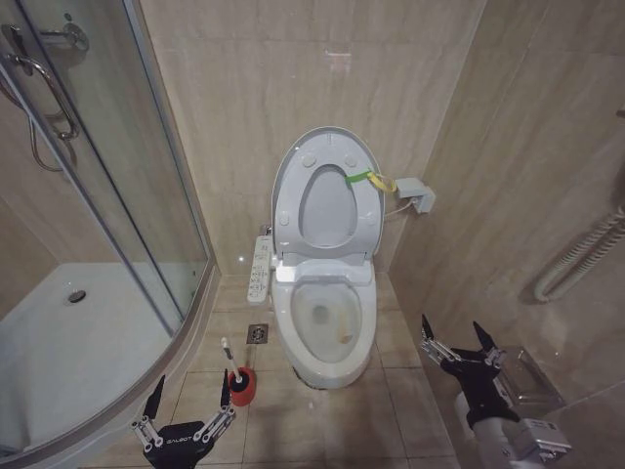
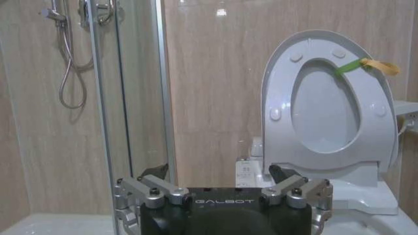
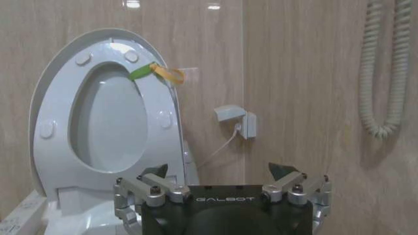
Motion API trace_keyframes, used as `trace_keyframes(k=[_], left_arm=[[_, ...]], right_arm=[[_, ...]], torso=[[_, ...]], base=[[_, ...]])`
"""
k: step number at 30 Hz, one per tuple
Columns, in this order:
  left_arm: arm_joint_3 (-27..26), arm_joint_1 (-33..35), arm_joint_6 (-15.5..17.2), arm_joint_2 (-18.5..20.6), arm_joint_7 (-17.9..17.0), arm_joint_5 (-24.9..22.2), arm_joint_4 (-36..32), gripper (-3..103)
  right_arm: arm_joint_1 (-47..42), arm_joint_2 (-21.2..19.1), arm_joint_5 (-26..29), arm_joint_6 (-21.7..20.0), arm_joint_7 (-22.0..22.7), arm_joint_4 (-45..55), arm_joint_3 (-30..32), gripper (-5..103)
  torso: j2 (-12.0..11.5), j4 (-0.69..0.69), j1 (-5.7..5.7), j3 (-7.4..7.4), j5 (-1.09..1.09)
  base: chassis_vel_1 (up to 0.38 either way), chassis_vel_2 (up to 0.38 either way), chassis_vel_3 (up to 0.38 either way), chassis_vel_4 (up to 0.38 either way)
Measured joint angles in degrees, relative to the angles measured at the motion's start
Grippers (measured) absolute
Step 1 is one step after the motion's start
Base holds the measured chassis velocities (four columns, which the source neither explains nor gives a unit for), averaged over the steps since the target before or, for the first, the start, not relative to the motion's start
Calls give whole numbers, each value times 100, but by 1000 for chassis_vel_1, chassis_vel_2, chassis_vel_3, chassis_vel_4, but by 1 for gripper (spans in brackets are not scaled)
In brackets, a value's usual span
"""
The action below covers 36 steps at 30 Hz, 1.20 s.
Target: Open the toilet lid, clean the toilet bowl with a toilet brush, close the toilet lid, and flush.
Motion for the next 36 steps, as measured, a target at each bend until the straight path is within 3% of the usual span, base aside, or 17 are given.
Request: trace_keyframes(k=[20,23,32,36], left_arm=[[0,0,0,0,0,0,0,100],[0,0,0,0,0,0,0,100],[0,0,0,0,0,0,0,100],[0,0,0,0,0,0,0,100]], right_arm=[[204,497,-554,328,-230,-157,128,100],[206,558,-659,456,-396,-214,136,100],[288,514,-457,525,-1685,-398,703,100],[388,522,-407,473,-1779,-522,793,100]], torso=[[0,0,0,0,-1],[0,0,0,0,-1],[0,0,0,0,-1],[0,0,0,0,0]], base=[[0,0,0,0],[0,0,0,0],[0,0,0,0],[0,0,0,0]])
